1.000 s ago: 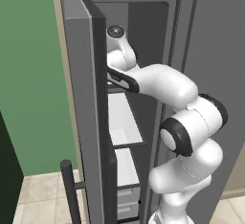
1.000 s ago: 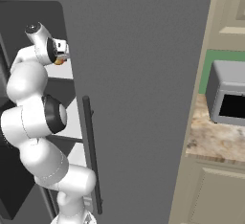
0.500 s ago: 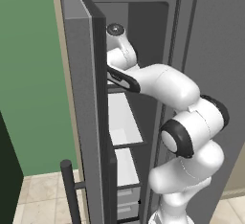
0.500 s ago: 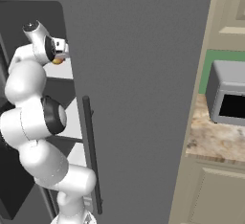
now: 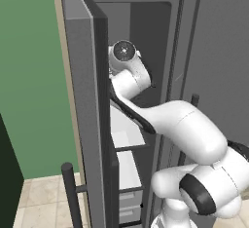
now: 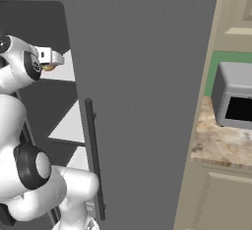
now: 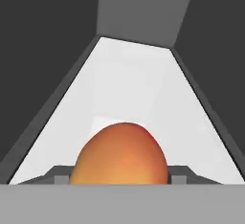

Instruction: Take the fish, lemon, and mango from the freezer and place them in the bowl on the counter.

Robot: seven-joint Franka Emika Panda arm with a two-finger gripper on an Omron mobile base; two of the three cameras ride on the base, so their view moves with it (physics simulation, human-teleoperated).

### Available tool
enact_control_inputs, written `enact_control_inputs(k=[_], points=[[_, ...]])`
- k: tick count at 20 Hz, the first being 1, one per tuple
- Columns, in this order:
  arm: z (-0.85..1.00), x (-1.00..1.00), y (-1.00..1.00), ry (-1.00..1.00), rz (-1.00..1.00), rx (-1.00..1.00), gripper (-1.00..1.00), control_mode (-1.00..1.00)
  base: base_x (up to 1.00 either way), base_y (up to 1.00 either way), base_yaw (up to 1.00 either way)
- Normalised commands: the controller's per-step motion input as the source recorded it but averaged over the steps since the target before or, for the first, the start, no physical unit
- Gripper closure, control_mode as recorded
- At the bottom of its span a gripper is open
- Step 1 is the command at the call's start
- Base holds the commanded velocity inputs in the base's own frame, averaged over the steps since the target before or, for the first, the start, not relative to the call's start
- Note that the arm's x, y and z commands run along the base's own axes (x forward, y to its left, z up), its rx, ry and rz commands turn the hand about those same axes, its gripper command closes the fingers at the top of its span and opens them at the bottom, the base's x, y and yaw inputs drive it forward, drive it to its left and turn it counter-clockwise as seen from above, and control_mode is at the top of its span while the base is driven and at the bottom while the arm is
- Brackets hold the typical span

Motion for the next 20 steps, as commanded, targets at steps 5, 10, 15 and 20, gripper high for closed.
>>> enact_control_inputs(k=[5, 10, 15, 20], points=[[0.03, -1.0, -0.31, -0.17, -0.13, 0.06, 1.0, -1.0, 0.0, 0.0, 0.0], [0.04, -1.0, -0.27, -0.1, -0.16, 0.07, 1.0, -1.0, 0.0, 0.0, 0.0], [0.0, -0.4, -0.05, -0.03, -0.06, 0.01, 1.0, 1.0, -0.6, -0.13, -0.11], [0.0, 0.0, 0.0, 0.0, 0.0, 0.0, 1.0, 1.0, -1.0, -0.62, -0.22]])
